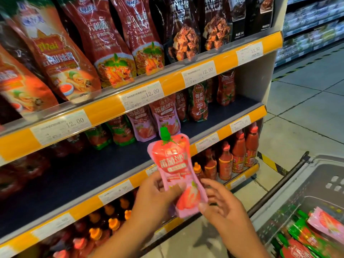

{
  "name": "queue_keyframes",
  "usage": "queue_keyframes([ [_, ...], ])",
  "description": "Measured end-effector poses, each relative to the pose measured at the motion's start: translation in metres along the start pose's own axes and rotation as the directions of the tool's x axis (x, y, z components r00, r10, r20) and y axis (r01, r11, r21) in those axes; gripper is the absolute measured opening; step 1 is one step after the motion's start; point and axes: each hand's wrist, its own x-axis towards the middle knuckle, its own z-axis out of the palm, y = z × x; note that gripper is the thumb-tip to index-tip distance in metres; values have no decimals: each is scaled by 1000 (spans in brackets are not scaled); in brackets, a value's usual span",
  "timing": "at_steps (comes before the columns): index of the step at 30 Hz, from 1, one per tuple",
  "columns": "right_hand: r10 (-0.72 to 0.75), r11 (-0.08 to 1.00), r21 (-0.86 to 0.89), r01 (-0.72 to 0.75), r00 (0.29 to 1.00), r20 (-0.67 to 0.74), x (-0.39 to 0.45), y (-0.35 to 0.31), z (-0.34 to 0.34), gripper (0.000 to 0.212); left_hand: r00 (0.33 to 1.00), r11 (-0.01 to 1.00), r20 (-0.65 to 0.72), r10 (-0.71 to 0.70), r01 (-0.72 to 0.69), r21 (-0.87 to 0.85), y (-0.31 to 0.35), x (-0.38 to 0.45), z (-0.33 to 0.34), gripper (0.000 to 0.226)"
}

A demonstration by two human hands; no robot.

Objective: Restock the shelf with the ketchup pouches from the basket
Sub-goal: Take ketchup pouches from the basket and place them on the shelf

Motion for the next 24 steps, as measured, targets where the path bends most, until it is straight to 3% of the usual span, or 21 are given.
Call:
queue_keyframes([
  [8,-66,989,-137,60,997,-35,-4,0,-1,52,943,996,-323,76,-59,64,24,71,-61,14],
  [12,-72,986,-157,61,996,-62,-6,-1,0,41,884,995,-456,102,-93,42,34,99,-67,29],
  [16,-80,977,-210,50,987,-141,-5,2,-2,33,876,991,-464,131,-124,47,40,124,-69,27],
  [20,-126,937,-345,57,975,-182,-4,4,-6,30,890,959,-386,242,-157,237,35,144,-65,35],
  [24,-162,828,-558,63,978,-130,-3,4,-5,33,889,931,-382,252,-115,347,18,157,-63,40],
])
